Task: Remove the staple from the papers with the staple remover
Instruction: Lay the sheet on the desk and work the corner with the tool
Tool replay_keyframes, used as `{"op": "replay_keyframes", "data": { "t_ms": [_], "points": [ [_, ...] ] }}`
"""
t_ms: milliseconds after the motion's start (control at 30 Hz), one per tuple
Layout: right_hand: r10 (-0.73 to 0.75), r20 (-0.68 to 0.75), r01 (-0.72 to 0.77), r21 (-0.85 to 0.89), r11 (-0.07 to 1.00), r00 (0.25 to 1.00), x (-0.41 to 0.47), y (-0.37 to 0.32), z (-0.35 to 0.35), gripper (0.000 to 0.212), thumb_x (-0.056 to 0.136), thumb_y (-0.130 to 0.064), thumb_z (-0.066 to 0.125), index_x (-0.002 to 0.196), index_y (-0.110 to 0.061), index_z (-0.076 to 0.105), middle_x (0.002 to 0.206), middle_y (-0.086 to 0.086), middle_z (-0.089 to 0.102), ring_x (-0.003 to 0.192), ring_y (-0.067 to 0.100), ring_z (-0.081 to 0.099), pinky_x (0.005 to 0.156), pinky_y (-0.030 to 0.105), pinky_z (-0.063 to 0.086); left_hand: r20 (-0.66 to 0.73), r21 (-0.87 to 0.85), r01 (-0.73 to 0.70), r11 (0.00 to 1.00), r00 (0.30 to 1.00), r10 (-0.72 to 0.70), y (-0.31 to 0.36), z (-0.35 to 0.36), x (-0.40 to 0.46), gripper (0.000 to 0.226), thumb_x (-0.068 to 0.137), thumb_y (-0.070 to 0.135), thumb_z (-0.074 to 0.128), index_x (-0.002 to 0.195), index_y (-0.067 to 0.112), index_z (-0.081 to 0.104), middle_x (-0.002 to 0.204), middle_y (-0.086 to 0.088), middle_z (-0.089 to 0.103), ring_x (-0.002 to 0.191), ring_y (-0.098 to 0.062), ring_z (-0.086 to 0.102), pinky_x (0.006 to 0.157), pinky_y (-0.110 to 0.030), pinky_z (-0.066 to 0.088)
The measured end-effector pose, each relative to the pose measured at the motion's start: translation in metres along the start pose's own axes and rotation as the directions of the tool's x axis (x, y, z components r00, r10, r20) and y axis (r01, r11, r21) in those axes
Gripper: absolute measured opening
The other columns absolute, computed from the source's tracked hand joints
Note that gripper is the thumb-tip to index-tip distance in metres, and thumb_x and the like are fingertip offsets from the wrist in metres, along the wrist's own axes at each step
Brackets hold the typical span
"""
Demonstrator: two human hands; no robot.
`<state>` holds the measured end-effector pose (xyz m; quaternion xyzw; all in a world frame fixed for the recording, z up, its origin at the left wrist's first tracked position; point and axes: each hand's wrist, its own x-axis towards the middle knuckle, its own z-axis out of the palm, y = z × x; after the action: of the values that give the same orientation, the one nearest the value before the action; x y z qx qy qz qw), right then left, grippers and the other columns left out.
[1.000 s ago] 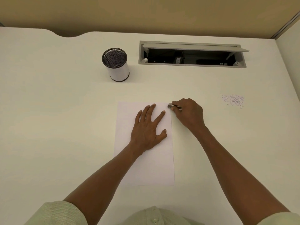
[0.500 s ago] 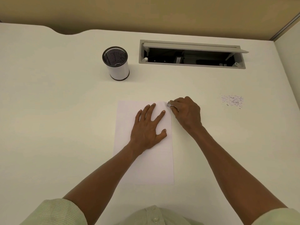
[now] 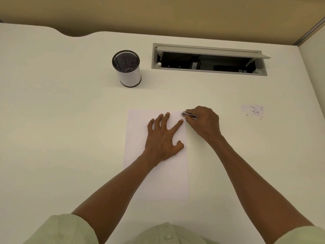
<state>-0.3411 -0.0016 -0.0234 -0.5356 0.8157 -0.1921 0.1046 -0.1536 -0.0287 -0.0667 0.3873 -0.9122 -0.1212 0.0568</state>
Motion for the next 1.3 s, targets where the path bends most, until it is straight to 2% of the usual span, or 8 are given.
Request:
{"op": "replay_keyframes", "data": {
  "t_ms": [333,567,667,800,900,1000,1133,1300],
  "points": [
    [0.050,-0.015,-0.050,0.012,0.999,0.999,-0.002,-0.005,0.004,0.025,0.093,-0.043,0.057,0.107,-0.031,0.073,0.094,-0.003,0.072,0.092,0.020,0.065,0.070,0.032,0.049,-0.009,-0.002,-0.010,1.000,1.000,0.010,-0.001,0.004,-0.002,0.074,0.084,0.061,0.043,0.154,0.038,0.035,0.162,-0.017,0.026,0.147,-0.039,0.026,0.118,-0.056,0.018],
    [0.193,0.163,-0.211,0.095,0.973,0.967,0.019,-0.005,-0.008,0.026,0.084,-0.047,0.066,0.100,-0.029,0.076,0.105,-0.009,0.074,0.097,0.017,0.066,0.073,0.028,0.048,-0.001,-0.006,-0.010,1.000,1.000,0.010,-0.001,0.003,-0.002,0.073,0.085,0.061,0.044,0.154,0.038,0.035,0.163,-0.016,0.025,0.148,-0.039,0.025,0.119,-0.055,0.015],
    [0.262,0.258,-0.312,0.178,0.933,0.930,0.027,-0.003,-0.010,0.022,0.079,-0.044,0.071,0.090,-0.026,0.078,0.100,-0.012,0.074,0.090,0.012,0.067,0.069,0.026,0.045,0.008,0.002,-0.008,1.000,1.000,0.008,-0.001,0.002,-0.002,0.073,0.085,0.061,0.044,0.154,0.039,0.035,0.163,-0.016,0.025,0.148,-0.038,0.025,0.119,-0.055,0.015],
    [0.373,0.330,-0.479,0.348,0.806,0.867,0.039,0.000,-0.014,0.027,0.069,-0.036,0.076,0.076,-0.011,0.077,0.079,0.001,0.075,0.076,0.016,0.066,0.066,0.031,0.050,0.005,-0.011,0.001,1.000,1.000,-0.001,0.000,0.002,-0.002,0.073,0.084,0.060,0.045,0.153,0.038,0.036,0.162,-0.017,0.026,0.147,-0.039,0.025,0.118,-0.055,0.017],
    [0.409,0.385,-0.553,0.437,0.710,0.828,0.038,0.000,-0.025,0.024,0.076,-0.028,0.078,0.085,-0.006,0.077,0.078,0.000,0.068,0.068,0.013,0.057,0.057,0.023,0.041,0.007,-0.025,0.006,1.000,1.000,-0.006,0.000,0.001,-0.002,0.073,0.083,0.061,0.044,0.153,0.038,0.037,0.162,-0.016,0.027,0.147,-0.039,0.026,0.118,-0.055,0.016],
    [0.378,0.348,-0.506,0.440,0.742,0.858,0.024,0.000,-0.025,0.024,0.083,-0.030,0.071,0.094,-0.009,0.076,0.076,-0.003,0.064,0.064,0.011,0.053,0.056,0.022,0.040,0.004,-0.033,0.011,0.999,1.000,-0.011,0.000,0.001,-0.001,0.074,0.083,0.062,0.045,0.152,0.037,0.039,0.161,-0.016,0.028,0.146,-0.039,0.027,0.118,-0.054,0.016],
    [0.272,0.165,-0.305,0.230,0.924,0.948,-0.001,0.000,-0.015,0.017,0.085,-0.033,0.066,0.098,-0.024,0.072,0.092,-0.011,0.069,0.088,0.013,0.063,0.075,0.030,0.049,-0.006,-0.024,0.019,1.000,1.000,-0.020,0.000,0.000,0.003,0.080,0.078,0.065,0.046,0.151,0.031,0.042,0.158,-0.016,0.034,0.140,-0.038,0.032,0.113,-0.051,0.019],
    [0.116,-0.001,-0.116,0.043,0.992,0.993,-0.020,-0.003,-0.003,0.017,0.083,-0.022,0.061,0.099,-0.024,0.068,0.090,-0.007,0.068,0.090,0.018,0.058,0.068,0.030,0.044,-0.004,0.077,0.014,0.997,1.000,-0.014,-0.005,-0.009,0.016,0.078,0.083,0.073,0.039,0.150,0.032,0.042,0.141,-0.011,0.047,0.117,-0.033,0.044,0.098,-0.047,0.029]
  ]
}}
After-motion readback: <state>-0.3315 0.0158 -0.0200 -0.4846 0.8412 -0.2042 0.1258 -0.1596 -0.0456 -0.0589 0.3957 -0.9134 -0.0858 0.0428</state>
